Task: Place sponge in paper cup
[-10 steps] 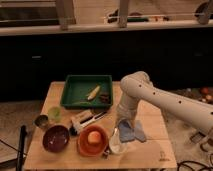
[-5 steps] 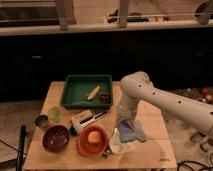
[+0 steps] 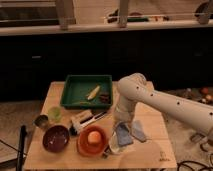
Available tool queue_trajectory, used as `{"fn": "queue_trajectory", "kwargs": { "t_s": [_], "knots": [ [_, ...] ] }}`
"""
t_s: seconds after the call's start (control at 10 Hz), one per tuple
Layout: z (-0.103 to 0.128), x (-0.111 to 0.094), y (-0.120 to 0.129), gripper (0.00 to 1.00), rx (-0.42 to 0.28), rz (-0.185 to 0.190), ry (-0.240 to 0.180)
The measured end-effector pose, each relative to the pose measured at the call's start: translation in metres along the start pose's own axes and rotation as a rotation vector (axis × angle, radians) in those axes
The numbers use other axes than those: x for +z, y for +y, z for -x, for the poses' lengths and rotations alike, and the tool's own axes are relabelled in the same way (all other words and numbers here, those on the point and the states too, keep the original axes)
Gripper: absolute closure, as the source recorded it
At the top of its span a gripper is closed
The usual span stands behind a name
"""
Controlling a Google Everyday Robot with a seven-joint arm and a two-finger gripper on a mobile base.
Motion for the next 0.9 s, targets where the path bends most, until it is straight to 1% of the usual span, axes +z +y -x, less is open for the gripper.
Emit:
{"fn": "queue_trajectory", "kwargs": {
  "t_s": [0.2,0.3,0.4,0.8,0.9],
  "knots": [
    [0.006,0.003,-0.002,1.00,-0.018,0.003,-0.013],
    [0.010,0.005,-0.003,0.98,-0.026,0.005,-0.024],
    [0.012,0.007,-0.003,0.93,-0.030,0.006,-0.033],
    [0.023,0.012,-0.007,0.52,-0.035,0.005,-0.071],
    [0.026,0.013,-0.009,0.40,-0.038,0.009,-0.076]
  ]
}}
